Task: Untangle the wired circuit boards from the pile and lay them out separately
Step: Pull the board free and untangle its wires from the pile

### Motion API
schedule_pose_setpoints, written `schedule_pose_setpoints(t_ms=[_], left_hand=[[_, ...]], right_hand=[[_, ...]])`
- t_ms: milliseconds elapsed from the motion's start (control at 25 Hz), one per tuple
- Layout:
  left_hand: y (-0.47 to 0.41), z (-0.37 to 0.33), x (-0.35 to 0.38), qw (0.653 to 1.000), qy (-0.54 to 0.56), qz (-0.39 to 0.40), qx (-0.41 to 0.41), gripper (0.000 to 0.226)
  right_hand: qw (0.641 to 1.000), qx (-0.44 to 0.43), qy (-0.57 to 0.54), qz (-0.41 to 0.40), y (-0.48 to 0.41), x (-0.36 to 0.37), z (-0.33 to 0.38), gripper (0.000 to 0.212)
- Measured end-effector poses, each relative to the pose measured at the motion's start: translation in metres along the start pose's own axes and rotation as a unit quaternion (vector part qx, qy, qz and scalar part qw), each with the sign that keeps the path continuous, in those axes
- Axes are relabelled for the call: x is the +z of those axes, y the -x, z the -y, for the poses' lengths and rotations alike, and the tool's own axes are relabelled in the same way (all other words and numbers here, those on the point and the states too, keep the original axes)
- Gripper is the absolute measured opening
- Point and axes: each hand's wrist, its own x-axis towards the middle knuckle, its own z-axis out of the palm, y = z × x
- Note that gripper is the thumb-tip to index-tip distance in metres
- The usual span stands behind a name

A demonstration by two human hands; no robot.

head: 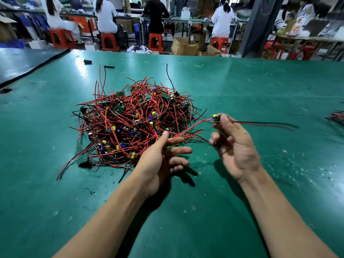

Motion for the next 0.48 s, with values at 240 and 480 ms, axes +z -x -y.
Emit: schedule_pose_setpoints(t_ms=[240, 480], left_hand=[[-0.001, 0.003, 0.003, 0.999, -0.025, 0.017, 0.016, 0.051], [0.001, 0.002, 0.006, 0.997, -0.007, 0.031, 0.074, 0.044]], right_hand=[[0.963, -0.172, 0.205, -0.032, 0.009, 0.007, -0.006, 0.028], [0.794, -0.327, 0.500, 0.114, 0.023, 0.019, -0.021, 0.034]])
